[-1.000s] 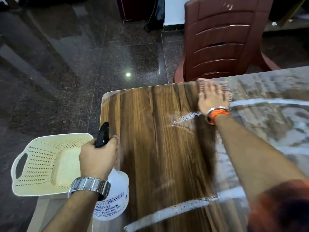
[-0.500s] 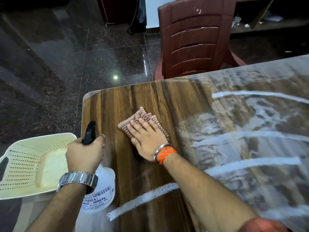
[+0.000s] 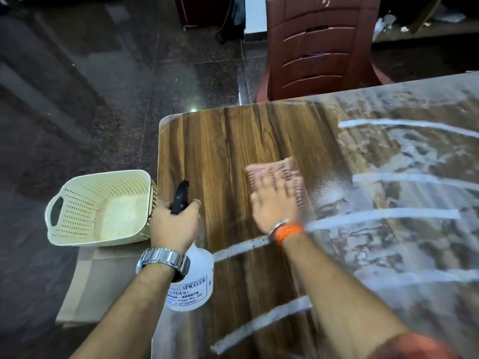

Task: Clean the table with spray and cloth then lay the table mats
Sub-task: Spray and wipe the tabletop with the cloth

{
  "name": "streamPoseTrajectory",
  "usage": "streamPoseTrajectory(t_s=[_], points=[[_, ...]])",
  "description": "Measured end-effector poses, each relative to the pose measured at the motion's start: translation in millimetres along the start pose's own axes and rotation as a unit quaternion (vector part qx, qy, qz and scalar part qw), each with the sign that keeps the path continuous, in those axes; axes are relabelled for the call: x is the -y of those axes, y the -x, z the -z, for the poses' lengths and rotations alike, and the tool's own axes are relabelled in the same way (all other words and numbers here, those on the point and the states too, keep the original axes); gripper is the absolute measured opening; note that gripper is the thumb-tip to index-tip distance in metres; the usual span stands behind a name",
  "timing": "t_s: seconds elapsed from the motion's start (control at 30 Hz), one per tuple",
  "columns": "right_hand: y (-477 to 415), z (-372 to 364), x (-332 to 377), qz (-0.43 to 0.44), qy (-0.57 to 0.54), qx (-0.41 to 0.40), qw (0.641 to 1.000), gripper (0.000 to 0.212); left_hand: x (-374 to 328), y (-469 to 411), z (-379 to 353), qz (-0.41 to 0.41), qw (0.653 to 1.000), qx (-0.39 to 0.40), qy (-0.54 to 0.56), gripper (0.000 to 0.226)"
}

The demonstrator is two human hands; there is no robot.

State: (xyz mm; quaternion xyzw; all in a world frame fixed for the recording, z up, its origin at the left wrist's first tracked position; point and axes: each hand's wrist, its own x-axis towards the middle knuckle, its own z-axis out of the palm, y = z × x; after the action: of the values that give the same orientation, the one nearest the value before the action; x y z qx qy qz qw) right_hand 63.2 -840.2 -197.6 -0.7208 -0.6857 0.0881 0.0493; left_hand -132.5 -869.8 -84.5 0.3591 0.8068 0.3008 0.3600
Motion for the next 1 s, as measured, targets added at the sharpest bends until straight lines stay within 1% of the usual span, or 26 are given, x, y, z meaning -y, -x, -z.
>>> streamPoseTrajectory(t_s=[0.03, 0.07, 0.13, 0.17, 0.23, 0.27, 0.3, 0.33, 0.37, 0.4, 0.43, 0.47, 0.5, 0.53, 0.57, 0.63, 0.7, 0.77, 0.8, 0.83, 0.9, 0.97, 1.0], points=[[23.2, -4.2, 28.1, 0.073, 0.004, 0.006, 0.997, 0.062, 0.7, 4.6, 6.1, 0.001, 1.0, 0.004, 0.003, 0.032], [45.0, -8.1, 54.3, 0.146, 0.007, 0.029, 0.989, 0.061, 2.2, 6.7, 11.2, -0.001, 1.0, 0.004, 0.002, 0.035], [81.4, -12.4, 93.3, 0.264, 0.01, 0.097, 0.96, 0.06, 1.8, 9.4, 20.8, -0.008, 1.0, -0.004, -0.007, 0.035], [95.1, -12.8, 101.0, 0.296, 0.004, 0.108, 0.949, 0.06, 0.9, 12.2, 27.7, -0.015, 1.0, -0.002, -0.013, 0.031], [106.9, -9.6, 89.2, 0.31, -0.009, 0.088, 0.947, 0.056, 4.3, 16.1, 42.3, -0.026, 1.0, 0.007, -0.009, 0.027], [106.3, -8.7, 70.2, 0.292, 0.0, 0.069, 0.954, 0.055, 5.8, 18.9, 48.4, -0.031, 0.999, 0.011, -0.004, 0.028], [104.4, -7.1, 46.2, 0.248, 0.018, 0.052, 0.967, 0.056, 8.4, 21.9, 55.6, -0.035, 0.999, 0.015, -0.001, 0.029], [101.0, -4.2, 17.5, 0.182, 0.034, 0.031, 0.982, 0.058, 11.6, 24.4, 62.5, -0.039, 0.999, 0.018, 0.001, 0.033], [97.4, -0.4, -12.8, 0.098, 0.037, 0.011, 0.994, 0.06, 15.8, 25.7, 68.7, -0.04, 0.999, 0.02, 0.001, 0.038], [94.6, 4.7, -39.6, 0.005, 0.029, 0.004, 1.0, 0.062, 21.2, 25.9, 74.3, -0.042, 0.999, 0.022, 0.002, 0.044], [92.1, 9.7, -59.5, -0.078, 0.02, 0.008, 0.997, 0.063, 25.7, 26.9, 78.6, -0.047, 0.999, 0.024, 0.005, 0.047], [90.3, 11.5, -70.1, -0.139, 0.01, 0.017, 0.99, 0.061, 30.9, 28.7, 83.3, -0.053, 0.998, 0.025, 0.007, 0.049], [87.6, 11.1, -70.8, -0.176, 0.0, 0.024, 0.984, 0.058, 36.6, 29.9, 86.4, -0.057, 0.998, 0.026, 0.008, 0.049], [85.7, 8.1, -60.8, -0.192, -0.01, 0.021, 0.981, 0.057, 41.8, 31.6, 89.8, -0.058, 0.998, 0.026, 0.005, 0.048], [85.5, 5.7, -42.2, -0.186, -0.012, 0.013, 0.982, 0.058, 46.9, 33.6, 93.0, -0.058, 0.998, 0.026, 0.003, 0.047], [92.4, -2.1, 9.9, -0.119, -0.001, -0.004, 0.993, 0.064, 56.5, 36.9, 97.7, -0.056, 0.998, 0.028, 0.004, 0.045], [104.8, -13.5, 73.0, -0.001, 0.0, 0.015, 1.0, 0.07, 64.1, 37.3, 100.5, -0.049, 0.998, 0.03, 0.003, 0.046], [118.7, -20.0, 132.9, 0.115, -0.01, 0.05, 0.992, 0.066, 69.4, 37.3, 103.8, -0.047, 0.998, 0.03, 0.002, 0.045], [124.8, -23.3, 152.4, 0.158, -0.012, 0.065, 0.985, 0.063, 71.0, 38.1, 105.7, -0.047, 0.998, 0.031, 0.0, 0.043], [129.3, -25.9, 163.6, 0.188, -0.012, 0.07, 0.98, 0.06, 72.3, 39.1, 107.3, -0.049, 0.998, 0.033, 0.002, 0.042], [126.6, -29.6, 167.0, 0.211, -0.009, 0.068, 0.975, 0.058, 73.5, 40.3, 110.6, -0.056, 0.998, 0.036, 0.009, 0.042], [108.0, -30.8, 164.9, 0.216, 0.006, 0.067, 0.974, 0.057, 74.2, 40.5, 112.5, -0.061, 0.997, 0.041, 0.016, 0.045], [93.2, -30.3, 166.5, 0.202, 0.015, 0.064, 0.977, 0.057, 73.9, 40.4, 113.8, -0.061, 0.997, 0.041, 0.017, 0.045]])
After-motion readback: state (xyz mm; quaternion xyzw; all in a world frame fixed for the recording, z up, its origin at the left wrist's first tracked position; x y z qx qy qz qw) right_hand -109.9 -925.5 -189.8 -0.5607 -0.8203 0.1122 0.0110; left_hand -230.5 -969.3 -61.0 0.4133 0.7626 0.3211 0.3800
